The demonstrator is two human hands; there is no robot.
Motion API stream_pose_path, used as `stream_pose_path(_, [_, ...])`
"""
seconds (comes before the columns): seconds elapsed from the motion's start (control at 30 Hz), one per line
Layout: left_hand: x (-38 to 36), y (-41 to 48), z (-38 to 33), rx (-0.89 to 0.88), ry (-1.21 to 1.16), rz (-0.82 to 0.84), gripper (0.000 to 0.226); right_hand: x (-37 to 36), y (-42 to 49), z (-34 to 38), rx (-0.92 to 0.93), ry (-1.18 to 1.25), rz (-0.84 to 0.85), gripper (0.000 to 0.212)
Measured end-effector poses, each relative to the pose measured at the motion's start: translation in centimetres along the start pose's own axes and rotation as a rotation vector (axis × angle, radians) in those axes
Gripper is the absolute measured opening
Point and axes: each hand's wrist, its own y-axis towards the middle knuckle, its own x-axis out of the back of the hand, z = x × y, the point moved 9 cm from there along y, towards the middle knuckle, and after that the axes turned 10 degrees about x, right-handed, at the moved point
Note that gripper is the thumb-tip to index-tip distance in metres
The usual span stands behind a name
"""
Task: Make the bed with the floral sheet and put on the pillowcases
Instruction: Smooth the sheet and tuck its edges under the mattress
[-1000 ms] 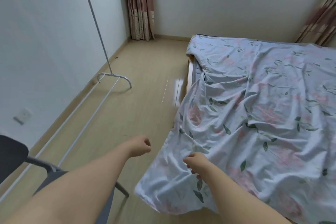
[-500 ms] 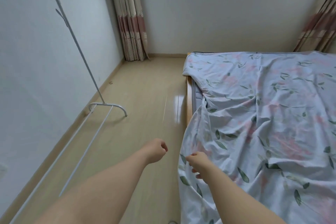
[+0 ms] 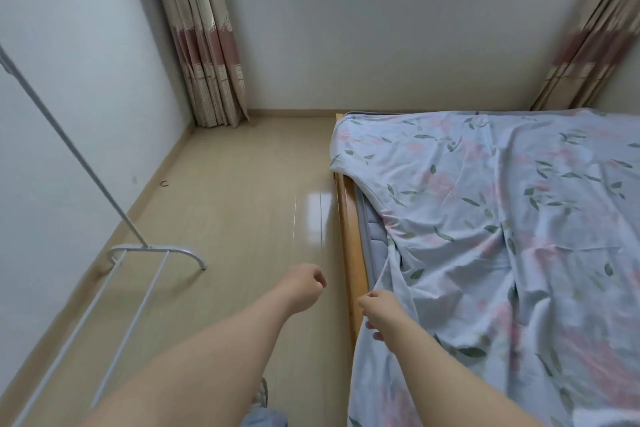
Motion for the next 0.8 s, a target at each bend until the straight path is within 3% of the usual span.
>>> stream_pose_path(0.37, [15.9, 21.0, -1.3, -0.073, 0.007, 0.026, 0.037, -3.6, 18.8, 16.3, -0.006, 0.137, -0.089, 0.012])
stream_pose_path(0.8, [20.2, 47.3, -13.1, -0.055, 0.109, 0.173, 0.034, 2.4, 43.4, 20.9, -0.292, 0.448, -0.222, 0.016])
